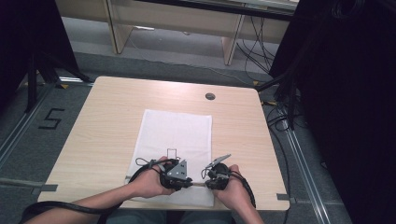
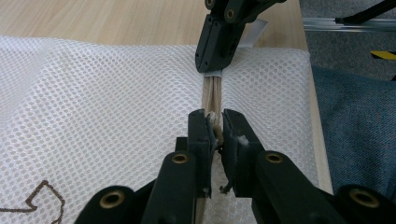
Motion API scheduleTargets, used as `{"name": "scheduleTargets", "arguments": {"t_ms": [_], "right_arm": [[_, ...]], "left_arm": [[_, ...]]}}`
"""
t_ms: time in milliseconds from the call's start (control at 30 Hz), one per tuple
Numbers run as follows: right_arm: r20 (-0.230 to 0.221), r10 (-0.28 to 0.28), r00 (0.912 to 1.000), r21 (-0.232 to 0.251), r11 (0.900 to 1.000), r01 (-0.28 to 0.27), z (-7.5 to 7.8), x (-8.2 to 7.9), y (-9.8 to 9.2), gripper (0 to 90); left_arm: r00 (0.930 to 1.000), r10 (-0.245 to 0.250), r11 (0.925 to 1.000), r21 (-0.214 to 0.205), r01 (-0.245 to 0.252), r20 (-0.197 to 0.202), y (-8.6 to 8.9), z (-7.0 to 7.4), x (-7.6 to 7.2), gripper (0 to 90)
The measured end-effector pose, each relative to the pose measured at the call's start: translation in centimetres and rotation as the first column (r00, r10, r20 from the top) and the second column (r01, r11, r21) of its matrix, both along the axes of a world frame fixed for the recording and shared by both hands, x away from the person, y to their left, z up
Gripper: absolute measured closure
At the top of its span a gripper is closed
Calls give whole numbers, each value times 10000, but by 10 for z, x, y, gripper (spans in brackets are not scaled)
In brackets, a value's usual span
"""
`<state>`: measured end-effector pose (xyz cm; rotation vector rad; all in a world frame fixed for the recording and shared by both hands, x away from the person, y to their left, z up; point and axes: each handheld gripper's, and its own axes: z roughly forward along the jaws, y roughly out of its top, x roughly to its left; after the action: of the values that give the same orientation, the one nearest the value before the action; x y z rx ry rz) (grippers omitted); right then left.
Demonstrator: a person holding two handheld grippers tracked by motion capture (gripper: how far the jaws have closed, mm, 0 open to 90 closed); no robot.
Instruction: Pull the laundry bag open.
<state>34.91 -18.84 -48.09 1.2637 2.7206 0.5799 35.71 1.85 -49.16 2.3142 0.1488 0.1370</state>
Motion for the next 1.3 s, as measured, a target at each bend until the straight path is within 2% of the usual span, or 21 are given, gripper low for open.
{"name": "scheduleTargets", "arguments": {"t_ms": [133,200,267,333,400,567,833,867,900,1067,1167,1200,1300], "right_arm": [[85,168,9998,65,9998,-169,-1,1,-1,900],[0,-12,10000,23,10000,12,0,0,0,900],[-1,-7,10000,20,10000,7,0,0,0,900],[-2,-18,10000,17,10000,18,0,0,-1,900],[-3,-14,10000,14,10000,14,0,0,0,900],[-6,-21,10000,13,10000,21,0,0,0,900],[-6,-9,10000,19,10000,9,0,0,-1,900],[-165,-135,9998,115,9998,137,0,-1,0,900],[-9,-13,10000,24,10000,13,0,0,-1,900],[7,-1,10000,9,10000,1,0,0,0,900],[11,14,10000,10,10000,-14,0,0,0,900],[116,222,9997,51,9997,-223,-1,1,-1,900],[5,3,10000,22,10000,-3,0,0,-1,900]], "left_arm": [[10000,4,10000,-25,-4,8,0,0,0,818],[10000,27,10000,34,-27,16,1,0,0,818],[9998,141,9998,-163,-142,-107,2,0,0,818],[9997,144,9998,-150,-147,-206,4,1,0,818],[9999,51,10000,-12,-51,-96,5,1,0,818],[9999,94,10000,-22,-94,-56,6,1,0,818],[9998,91,10000,-22,-91,-168,7,0,0,818],[9999,38,10000,-11,-38,-126,8,1,1,818],[9998,83,10000,-14,-83,-174,7,1,0,818],[10000,24,10000,0,-24,-45,9,1,1,818],[9997,124,9999,-51,-125,-201,10,2,0,818],[9999,85,10000,-10,-85,-139,10,1,0,817],[9998,86,10000,-10,-86,-173,10,1,0,817]]}}
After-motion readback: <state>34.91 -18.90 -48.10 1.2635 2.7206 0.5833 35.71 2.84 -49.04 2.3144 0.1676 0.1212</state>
